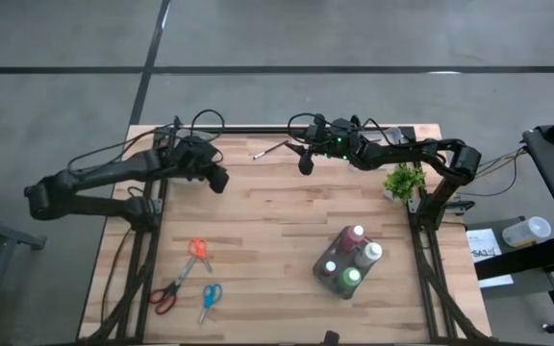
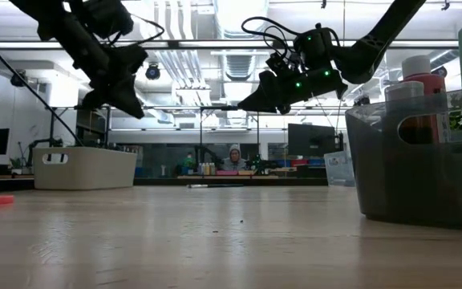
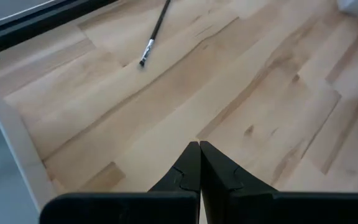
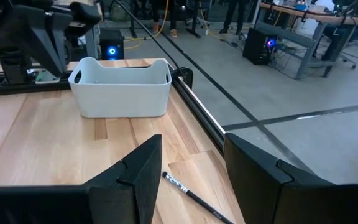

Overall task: Pick & Place Paint Supplies
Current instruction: Put the paint brush into the transparent bin

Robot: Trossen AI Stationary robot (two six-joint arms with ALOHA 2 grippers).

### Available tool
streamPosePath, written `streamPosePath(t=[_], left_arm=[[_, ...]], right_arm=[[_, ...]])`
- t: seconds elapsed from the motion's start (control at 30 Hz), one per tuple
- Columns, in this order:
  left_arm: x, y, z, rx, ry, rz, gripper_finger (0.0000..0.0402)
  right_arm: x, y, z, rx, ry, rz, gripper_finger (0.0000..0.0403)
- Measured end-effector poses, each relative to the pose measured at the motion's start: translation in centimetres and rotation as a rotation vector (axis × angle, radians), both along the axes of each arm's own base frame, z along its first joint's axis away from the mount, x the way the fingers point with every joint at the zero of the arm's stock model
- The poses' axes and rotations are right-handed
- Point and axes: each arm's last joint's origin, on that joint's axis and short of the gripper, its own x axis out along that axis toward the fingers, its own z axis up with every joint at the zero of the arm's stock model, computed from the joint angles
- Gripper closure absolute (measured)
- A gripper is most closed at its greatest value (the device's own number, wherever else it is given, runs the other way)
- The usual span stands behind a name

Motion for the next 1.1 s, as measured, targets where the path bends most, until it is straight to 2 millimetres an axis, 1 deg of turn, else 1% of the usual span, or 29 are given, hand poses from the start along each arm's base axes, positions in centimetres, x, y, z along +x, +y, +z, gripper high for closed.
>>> streamPosePath(t=[0.13, 0.27, 0.37, 0.47, 0.6, 0.7, 0.93, 1.1], left_arm=[[0.6, 0.7, -0.1, 0.014, 0.028, -0.017, 0.0401], [2.5, 2.0, 0.8, 0.063, 0.059, -0.071, 0.0401], [4.2, 3.5, 1.4, 0.092, 0.095, -0.098, 0.0401], [5.1, 5.5, 1.4, 0.077, 0.139, -0.066, 0.0401], [6.0, 8.5, 0.3, 0.038, 0.189, 0.006, 0.0401], [7.0, 10.1, -1.0, -0.014, 0.216, 0.033, 0.0401], [10.2, 12.5, -3.8, -0.041, 0.287, -0.102, 0.0401], [11.6, 13.7, -5.1, -0.047, 0.33, -0.134, 0.0401]], right_arm=[[0.0, 0.0, 0.0, 0.0, 0.0, 0.0, 0.0233], [0.0, 0.0, 0.0, 0.0, 0.0, 0.0, 0.0233], [0.0, 0.0, 0.0, 0.0, 0.0, 0.0, 0.0233], [0.0, 0.0, 0.0, 0.002, -0.001, 0.0, 0.0233], [0.0, 0.0, 0.0, 0.003, -0.001, -0.001, 0.0233], [0.0, 0.0, 0.0, 0.003, -0.001, -0.001, 0.0233], [0.0, 0.0, 0.0, 0.003, -0.001, -0.001, 0.0233], [0.0, 0.0, -0.1, 0.008, 0.009, -0.001, 0.0233]])
